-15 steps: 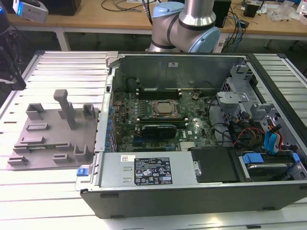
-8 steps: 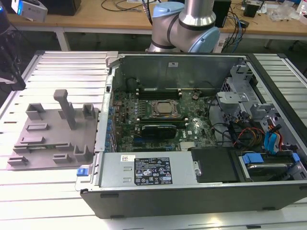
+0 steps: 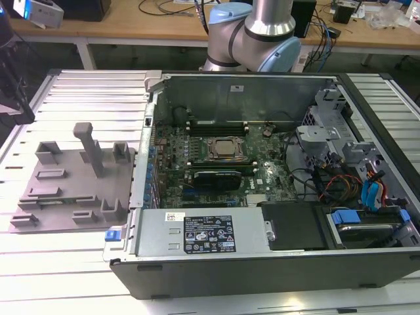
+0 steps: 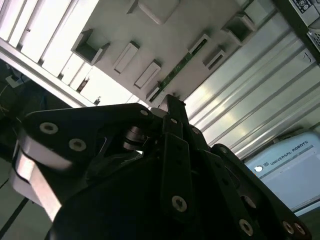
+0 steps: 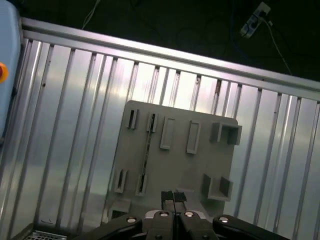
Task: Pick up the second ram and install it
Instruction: 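Pick up the second ram and move it above second insertion slot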
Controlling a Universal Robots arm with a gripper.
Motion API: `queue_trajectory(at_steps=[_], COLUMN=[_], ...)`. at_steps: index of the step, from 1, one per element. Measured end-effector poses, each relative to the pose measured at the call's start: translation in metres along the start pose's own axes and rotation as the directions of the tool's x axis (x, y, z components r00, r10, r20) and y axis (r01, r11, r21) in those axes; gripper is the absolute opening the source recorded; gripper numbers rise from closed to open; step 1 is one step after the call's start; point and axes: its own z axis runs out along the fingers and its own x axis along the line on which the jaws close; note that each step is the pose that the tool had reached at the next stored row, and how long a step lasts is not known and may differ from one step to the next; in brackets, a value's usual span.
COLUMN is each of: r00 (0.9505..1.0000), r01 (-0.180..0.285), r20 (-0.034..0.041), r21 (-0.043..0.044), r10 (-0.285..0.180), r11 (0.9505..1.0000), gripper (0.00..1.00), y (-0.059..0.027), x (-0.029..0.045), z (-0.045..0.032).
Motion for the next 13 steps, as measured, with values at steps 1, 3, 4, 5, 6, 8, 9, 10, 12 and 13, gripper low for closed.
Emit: queue_trajectory(at_steps=[1, 3, 4, 5, 6, 8, 9, 10, 12, 13], r00=[0.9999, 0.9995, 0.9991, 0.9985, 0.9981, 0.9981, 0.9987, 0.9994, 0.9999, 0.9997], r01=[0.011, 0.032, 0.043, 0.054, 0.062, 0.061, 0.050, 0.034, -0.010, -0.025], r20=[-0.0004, -0.0011, -0.0015, -0.0019, -0.0021, -0.0022, -0.0019, -0.0014, 0.0007, 0.0016], r21=[-0.0003, -0.0008, -0.0011, -0.0015, -0.0016, -0.0016, -0.0014, -0.0011, 0.0002, 0.0007], r10=[-0.011, -0.032, -0.043, -0.054, -0.062, -0.061, -0.050, -0.034, 0.010, 0.025], r11=[0.9999, 0.9995, 0.9991, 0.9985, 0.9981, 0.9981, 0.9987, 0.9994, 0.9999, 0.9997], gripper=[0.08, 0.08, 0.08, 0.08, 0.08, 0.08, 0.08, 0.08, 0.08, 0.08], y=[0.0000, 0.0000, 0.0000, 0.0000, 0.0000, 0.0000, 0.0000, 0.0000, 0.0000, 0.0000], x=[0.0000, 0.0000, 0.0000, 0.0000, 0.0000, 0.0000, 0.0000, -0.0001, -0.0001, 0.0000], z=[0.0000, 0.0000, 0.0000, 0.0000, 0.0000, 0.0000, 0.0001, 0.0003, 0.0009, 0.0011])
